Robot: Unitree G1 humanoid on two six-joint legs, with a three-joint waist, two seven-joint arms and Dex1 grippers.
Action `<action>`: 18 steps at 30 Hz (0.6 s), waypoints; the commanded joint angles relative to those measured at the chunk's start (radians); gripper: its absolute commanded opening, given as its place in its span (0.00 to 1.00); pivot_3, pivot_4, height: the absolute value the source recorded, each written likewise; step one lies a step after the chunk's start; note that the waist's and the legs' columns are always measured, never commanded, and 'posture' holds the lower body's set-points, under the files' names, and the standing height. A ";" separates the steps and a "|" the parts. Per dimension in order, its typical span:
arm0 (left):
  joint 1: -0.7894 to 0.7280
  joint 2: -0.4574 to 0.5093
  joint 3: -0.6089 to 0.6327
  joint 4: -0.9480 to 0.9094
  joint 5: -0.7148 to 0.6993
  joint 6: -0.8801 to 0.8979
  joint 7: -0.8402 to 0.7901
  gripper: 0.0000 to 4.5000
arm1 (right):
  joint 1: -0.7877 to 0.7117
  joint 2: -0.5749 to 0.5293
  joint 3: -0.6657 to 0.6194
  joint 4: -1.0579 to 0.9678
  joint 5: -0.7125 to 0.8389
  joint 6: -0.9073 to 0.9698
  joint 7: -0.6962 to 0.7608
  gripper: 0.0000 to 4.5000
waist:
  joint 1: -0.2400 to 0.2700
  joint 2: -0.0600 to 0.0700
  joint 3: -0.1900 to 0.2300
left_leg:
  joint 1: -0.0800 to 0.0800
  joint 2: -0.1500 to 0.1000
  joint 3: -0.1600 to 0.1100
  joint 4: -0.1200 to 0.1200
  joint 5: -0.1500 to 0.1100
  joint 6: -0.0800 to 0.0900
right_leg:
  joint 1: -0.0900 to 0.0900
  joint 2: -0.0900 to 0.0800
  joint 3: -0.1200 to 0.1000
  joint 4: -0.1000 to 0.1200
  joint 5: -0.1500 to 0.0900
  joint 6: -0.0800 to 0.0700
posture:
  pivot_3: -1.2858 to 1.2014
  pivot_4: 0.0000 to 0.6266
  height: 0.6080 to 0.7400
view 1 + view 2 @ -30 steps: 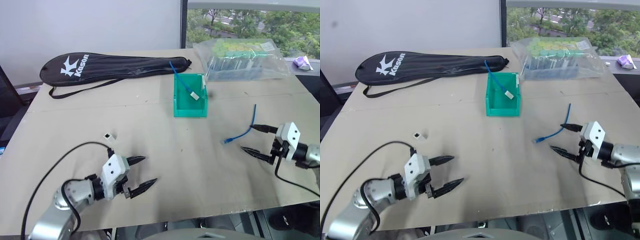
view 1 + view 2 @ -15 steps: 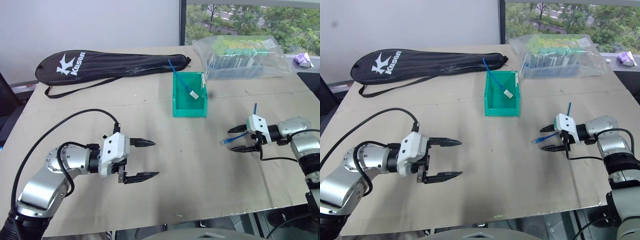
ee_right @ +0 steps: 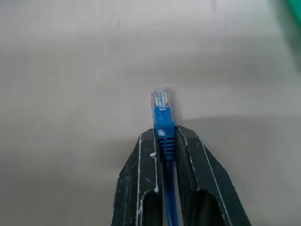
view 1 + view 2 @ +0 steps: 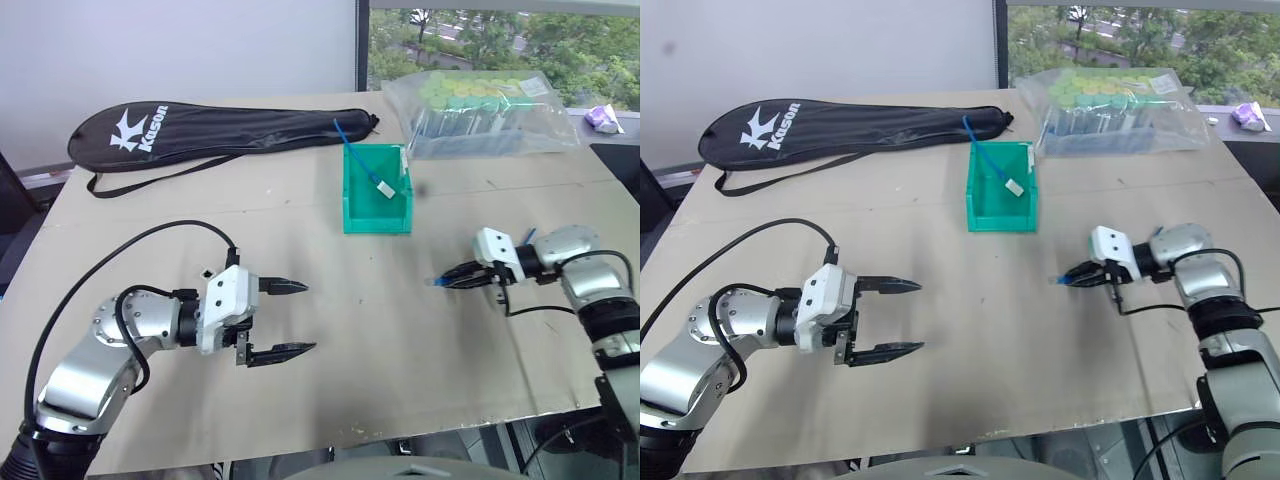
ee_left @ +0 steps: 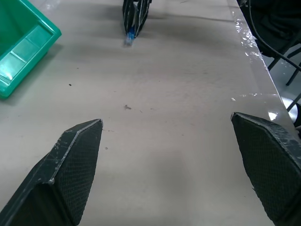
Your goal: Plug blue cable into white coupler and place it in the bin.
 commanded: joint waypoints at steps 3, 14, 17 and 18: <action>-0.040 0.030 0.051 0.075 0.024 -0.041 -0.032 1.00 | -0.065 0.142 0.075 -0.138 -0.022 0.207 -0.087 0.01 | 0.000 0.000 0.001 | 0.000 0.000 0.000 0.000 0.000 0.000 | -0.002 0.000 0.000 0.005 0.000 0.000 | 0.52 0.24 1.00; -0.193 -0.019 -0.102 0.138 0.116 0.001 -0.003 1.00 | -0.059 0.186 0.041 -0.260 0.012 0.360 -0.198 0.75 | 0.006 -0.001 0.001 | -0.003 -0.003 0.000 0.002 0.000 0.000 | -0.003 -0.002 0.000 0.004 0.000 0.000 | 0.52 0.24 1.00; -0.261 -0.077 -0.174 0.179 0.181 0.018 0.048 1.00 | 0.038 0.128 -0.055 -0.427 0.113 0.440 -0.210 0.99 | 0.014 -0.001 0.001 | -0.004 -0.003 -0.002 0.002 0.000 0.000 | -0.004 -0.001 -0.002 0.004 0.000 0.000 | 0.52 0.24 1.00; -0.278 -0.095 -0.196 0.191 0.197 0.019 0.057 1.00 | 0.079 0.104 -0.084 -0.490 0.149 0.471 -0.210 0.99 | 0.015 -0.001 0.001 | -0.005 -0.003 -0.003 0.002 0.000 0.000 | -0.004 -0.001 -0.003 0.004 0.000 0.000 | 0.52 0.24 1.00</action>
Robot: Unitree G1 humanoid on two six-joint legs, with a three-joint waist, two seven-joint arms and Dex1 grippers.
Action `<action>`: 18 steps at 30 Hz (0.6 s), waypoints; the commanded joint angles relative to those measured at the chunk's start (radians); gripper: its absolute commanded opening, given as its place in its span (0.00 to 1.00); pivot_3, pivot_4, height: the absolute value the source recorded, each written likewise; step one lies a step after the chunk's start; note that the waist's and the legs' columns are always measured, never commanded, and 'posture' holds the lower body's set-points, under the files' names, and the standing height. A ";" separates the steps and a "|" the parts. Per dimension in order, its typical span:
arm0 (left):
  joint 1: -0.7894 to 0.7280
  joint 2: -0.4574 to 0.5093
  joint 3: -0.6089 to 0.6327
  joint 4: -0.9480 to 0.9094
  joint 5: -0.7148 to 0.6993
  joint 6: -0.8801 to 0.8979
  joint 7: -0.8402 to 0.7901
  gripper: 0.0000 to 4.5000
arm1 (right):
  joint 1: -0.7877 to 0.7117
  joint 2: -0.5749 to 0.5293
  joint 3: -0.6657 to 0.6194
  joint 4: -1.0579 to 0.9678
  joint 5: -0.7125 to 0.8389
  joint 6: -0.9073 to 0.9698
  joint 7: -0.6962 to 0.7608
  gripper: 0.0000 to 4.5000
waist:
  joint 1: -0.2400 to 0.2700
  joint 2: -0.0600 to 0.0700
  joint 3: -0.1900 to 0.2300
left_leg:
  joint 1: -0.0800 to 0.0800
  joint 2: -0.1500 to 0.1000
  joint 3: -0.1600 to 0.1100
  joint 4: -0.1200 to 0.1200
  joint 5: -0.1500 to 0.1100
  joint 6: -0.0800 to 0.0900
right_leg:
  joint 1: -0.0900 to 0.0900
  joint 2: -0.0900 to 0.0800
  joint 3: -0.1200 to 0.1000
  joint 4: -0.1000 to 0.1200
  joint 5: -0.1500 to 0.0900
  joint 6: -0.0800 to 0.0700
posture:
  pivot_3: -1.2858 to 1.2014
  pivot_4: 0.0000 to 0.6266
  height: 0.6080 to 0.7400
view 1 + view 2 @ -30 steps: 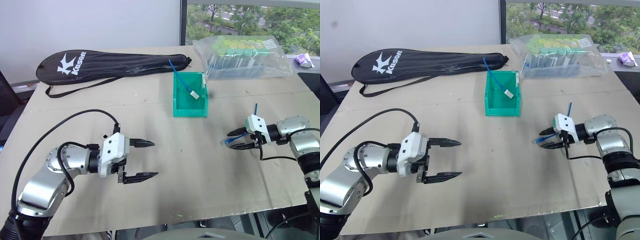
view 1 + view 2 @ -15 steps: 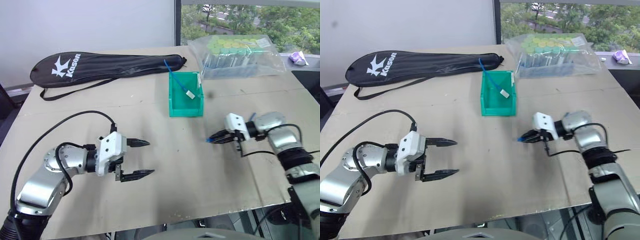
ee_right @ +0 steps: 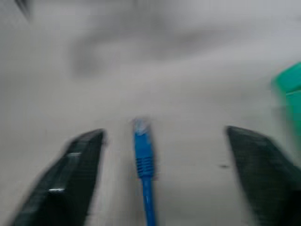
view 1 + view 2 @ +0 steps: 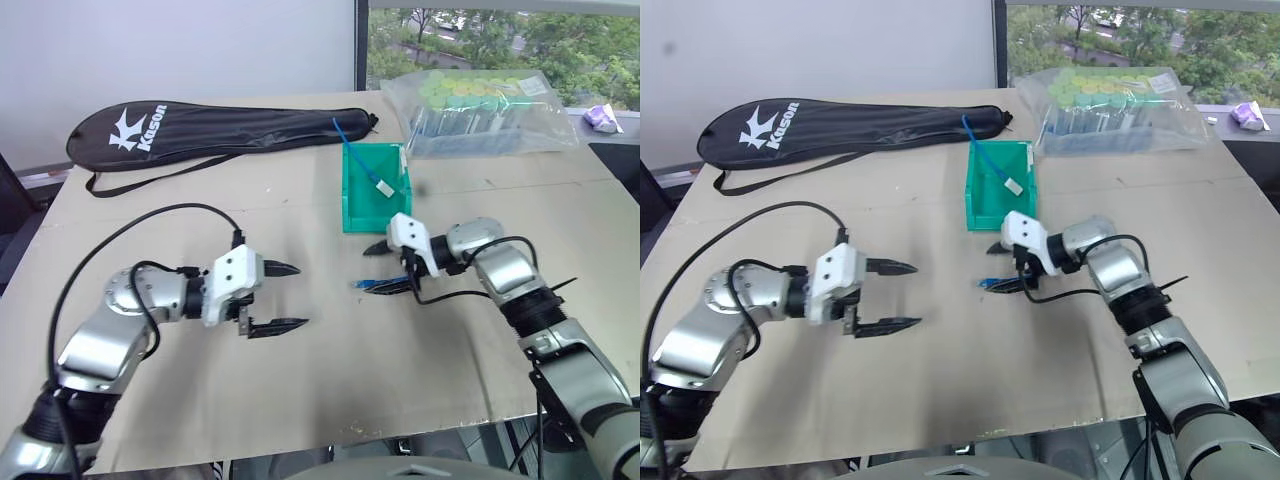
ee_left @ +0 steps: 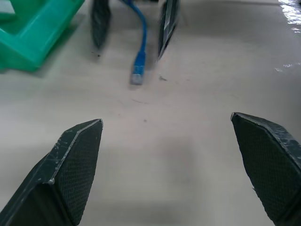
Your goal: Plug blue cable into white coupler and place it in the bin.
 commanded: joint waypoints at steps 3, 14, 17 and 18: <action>-0.096 -0.103 -0.111 0.083 0.097 -0.027 0.049 1.00 | 0.237 -0.099 -0.205 -0.346 0.201 0.136 -0.056 0.99 | 0.013 0.000 0.000 | -0.004 0.000 0.000 0.002 0.000 0.000 | -0.003 0.000 0.000 0.000 0.000 0.000 | 0.52 0.24 1.00; -0.291 -0.259 -0.261 0.395 0.213 -0.102 -0.020 1.00 | 0.805 -0.096 -0.373 -0.642 0.217 0.009 -0.298 0.99 | -0.002 -0.001 0.000 | -0.006 -0.001 0.000 0.013 0.000 0.000 | -0.003 0.004 0.003 0.005 0.000 0.001 | 0.52 0.24 1.00; -0.315 -0.272 -0.276 0.440 0.227 -0.124 -0.049 0.83 | 0.826 -0.072 -0.361 -0.661 0.223 0.001 -0.351 1.00 | -0.006 -0.002 -0.001 | -0.004 -0.001 0.000 0.014 0.000 0.000 | 0.000 0.004 0.003 0.005 0.000 0.001 | 0.52 0.24 1.00; -0.324 -0.284 -0.275 0.456 0.228 -0.128 -0.049 0.71 | 0.832 -0.067 -0.356 -0.665 0.223 -0.002 -0.364 1.00 | -0.006 -0.003 -0.002 | -0.002 -0.001 0.000 0.014 0.000 0.000 | 0.001 0.004 0.003 0.005 0.000 0.001 | 0.52 0.24 1.00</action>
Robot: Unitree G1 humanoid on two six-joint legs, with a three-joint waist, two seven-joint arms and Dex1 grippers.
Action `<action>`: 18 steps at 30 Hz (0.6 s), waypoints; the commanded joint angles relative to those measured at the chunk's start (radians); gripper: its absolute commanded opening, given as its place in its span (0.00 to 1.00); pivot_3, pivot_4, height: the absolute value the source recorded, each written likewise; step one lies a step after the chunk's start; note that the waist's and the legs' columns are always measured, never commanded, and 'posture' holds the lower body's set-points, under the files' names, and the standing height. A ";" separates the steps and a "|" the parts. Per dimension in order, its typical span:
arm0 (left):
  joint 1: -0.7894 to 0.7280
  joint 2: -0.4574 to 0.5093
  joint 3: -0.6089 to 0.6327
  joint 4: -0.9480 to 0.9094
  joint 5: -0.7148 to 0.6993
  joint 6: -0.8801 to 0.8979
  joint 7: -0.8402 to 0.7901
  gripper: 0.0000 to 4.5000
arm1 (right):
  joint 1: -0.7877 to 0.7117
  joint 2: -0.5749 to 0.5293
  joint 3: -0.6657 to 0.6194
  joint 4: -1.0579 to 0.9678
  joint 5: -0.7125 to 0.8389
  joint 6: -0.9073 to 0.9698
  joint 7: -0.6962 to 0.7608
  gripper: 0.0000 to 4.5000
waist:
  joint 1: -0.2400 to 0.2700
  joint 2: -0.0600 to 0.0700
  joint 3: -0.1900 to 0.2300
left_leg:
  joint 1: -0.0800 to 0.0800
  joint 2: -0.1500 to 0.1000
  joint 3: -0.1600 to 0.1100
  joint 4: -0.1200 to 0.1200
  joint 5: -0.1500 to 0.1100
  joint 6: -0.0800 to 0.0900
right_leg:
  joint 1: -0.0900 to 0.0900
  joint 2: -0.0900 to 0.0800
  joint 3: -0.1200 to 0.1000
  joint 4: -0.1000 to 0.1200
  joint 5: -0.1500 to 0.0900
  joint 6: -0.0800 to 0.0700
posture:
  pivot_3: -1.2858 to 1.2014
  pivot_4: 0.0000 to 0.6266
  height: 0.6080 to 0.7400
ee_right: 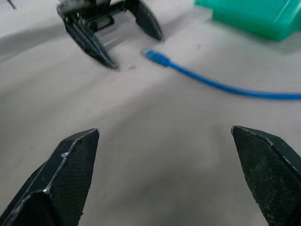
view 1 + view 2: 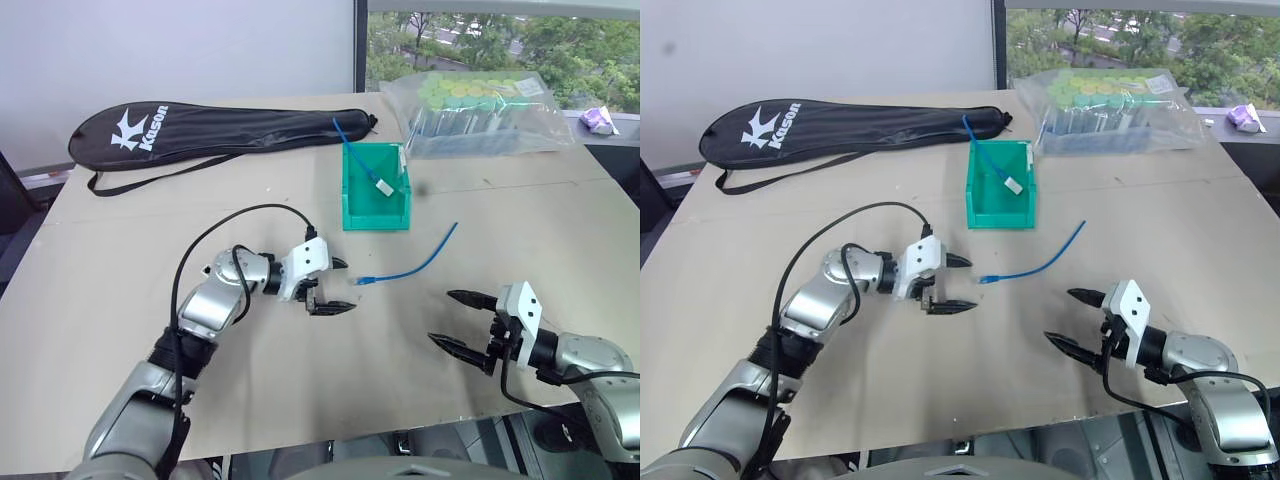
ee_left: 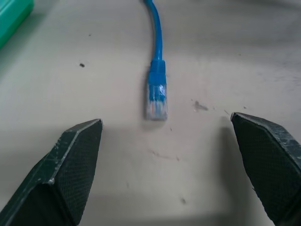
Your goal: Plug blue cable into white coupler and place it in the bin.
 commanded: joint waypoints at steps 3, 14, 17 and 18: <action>-0.027 -0.044 -0.014 0.067 0.008 -0.009 -0.034 0.39 | 0.025 0.019 0.010 -0.059 0.012 -0.032 -0.067 1.00 | 0.007 -0.001 -0.001 | 0.000 0.000 -0.001 0.000 0.000 0.000 | 0.001 0.000 -0.001 0.000 0.000 0.000 | 0.52 0.24 1.00; -0.014 -0.086 0.045 0.042 -0.084 0.066 -0.072 0.01 | 0.013 0.026 0.030 -0.060 0.084 0.019 -0.092 1.00 | 0.015 -0.001 -0.001 | -0.001 0.000 -0.001 0.000 -0.001 0.001 | 0.001 -0.001 -0.001 -0.001 -0.001 0.001 | 0.52 0.24 1.00; -0.018 -0.149 0.133 -0.005 -0.235 0.251 -0.043 0.01 | -0.008 0.061 0.034 -0.092 0.268 0.186 -0.119 1.00 | 0.016 -0.001 -0.001 | -0.001 0.001 -0.001 0.000 -0.001 0.001 | 0.001 -0.001 -0.001 -0.001 -0.001 0.001 | 0.52 0.24 1.00; -0.021 -0.169 0.155 -0.016 -0.280 0.321 -0.031 0.01 | -0.015 0.070 0.034 -0.096 0.325 0.237 -0.130 1.00 | 0.017 -0.001 -0.001 | -0.002 0.002 -0.002 0.000 -0.001 0.001 | 0.001 -0.001 -0.002 -0.001 -0.001 0.001 | 0.52 0.24 1.00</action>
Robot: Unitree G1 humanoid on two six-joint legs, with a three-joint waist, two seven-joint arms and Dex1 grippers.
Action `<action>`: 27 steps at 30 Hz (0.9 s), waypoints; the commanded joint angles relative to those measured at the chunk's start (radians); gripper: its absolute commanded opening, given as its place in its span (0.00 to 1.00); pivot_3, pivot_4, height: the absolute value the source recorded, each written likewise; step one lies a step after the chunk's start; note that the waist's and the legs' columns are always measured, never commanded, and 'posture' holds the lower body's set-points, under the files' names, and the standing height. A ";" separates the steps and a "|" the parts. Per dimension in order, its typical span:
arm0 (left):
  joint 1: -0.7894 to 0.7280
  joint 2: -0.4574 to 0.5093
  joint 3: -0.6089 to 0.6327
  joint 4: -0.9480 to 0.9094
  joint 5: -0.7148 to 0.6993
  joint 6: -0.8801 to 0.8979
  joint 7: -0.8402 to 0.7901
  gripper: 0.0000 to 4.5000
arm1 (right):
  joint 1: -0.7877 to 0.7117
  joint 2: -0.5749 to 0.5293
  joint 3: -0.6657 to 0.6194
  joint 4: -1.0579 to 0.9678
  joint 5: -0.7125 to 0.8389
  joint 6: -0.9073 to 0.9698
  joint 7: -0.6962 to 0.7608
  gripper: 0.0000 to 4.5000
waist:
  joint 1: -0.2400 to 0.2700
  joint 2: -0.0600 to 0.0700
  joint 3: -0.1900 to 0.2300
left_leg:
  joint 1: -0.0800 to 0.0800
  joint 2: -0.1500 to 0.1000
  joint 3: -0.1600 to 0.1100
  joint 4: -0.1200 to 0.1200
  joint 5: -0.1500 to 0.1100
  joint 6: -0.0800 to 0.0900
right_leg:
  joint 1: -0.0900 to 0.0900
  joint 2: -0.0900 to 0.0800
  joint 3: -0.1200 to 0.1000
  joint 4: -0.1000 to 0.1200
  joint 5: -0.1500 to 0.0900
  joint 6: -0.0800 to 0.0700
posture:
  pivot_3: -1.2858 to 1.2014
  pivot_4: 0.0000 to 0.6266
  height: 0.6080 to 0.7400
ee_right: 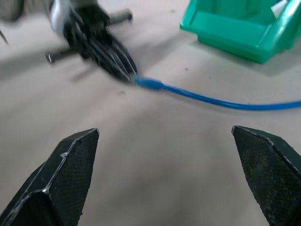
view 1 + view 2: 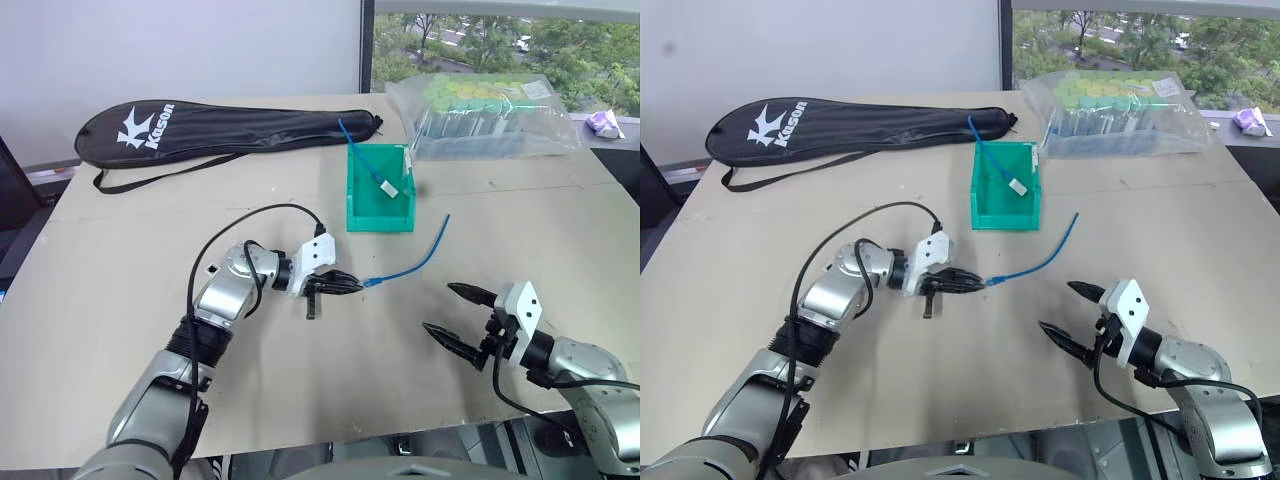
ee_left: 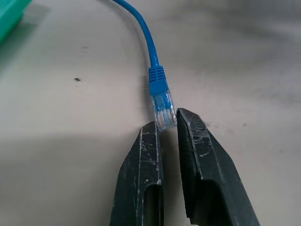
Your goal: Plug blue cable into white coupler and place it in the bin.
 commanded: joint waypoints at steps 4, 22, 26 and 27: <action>-0.008 -0.094 0.140 -0.148 -0.311 0.405 0.044 0.01 | -0.035 0.048 -0.009 -0.051 0.383 0.301 -0.063 1.00 | 0.002 0.000 0.000 | -0.001 0.001 -0.002 0.000 0.000 0.000 | 0.000 -0.001 -0.001 0.000 0.000 0.000 | 0.52 0.24 1.00; 0.038 -0.114 0.195 -0.266 -0.546 0.693 0.112 0.00 | -0.169 0.128 -0.069 -0.025 0.734 0.389 -0.290 0.83 | -0.009 0.000 0.000 | -0.001 -0.002 -0.002 0.000 0.000 0.000 | 0.000 -0.001 -0.001 0.000 0.000 0.000 | 0.52 0.24 1.00; 0.039 -0.115 0.195 -0.263 -0.541 0.684 0.120 0.00 | -0.169 0.120 -0.058 -0.031 0.729 0.388 -0.283 0.41 | -0.010 0.000 0.000 | -0.001 -0.002 -0.002 0.000 0.000 0.000 | 0.000 -0.001 -0.001 0.000 0.000 0.000 | 0.52 0.24 1.00; 0.039 -0.116 0.195 -0.261 -0.541 0.683 0.124 0.00 | -0.170 0.119 -0.058 -0.031 0.731 0.387 -0.284 0.33 | -0.010 0.000 0.000 | -0.001 -0.002 -0.002 0.000 0.000 0.000 | 0.000 -0.001 -0.001 0.000 0.000 0.000 | 0.52 0.24 1.00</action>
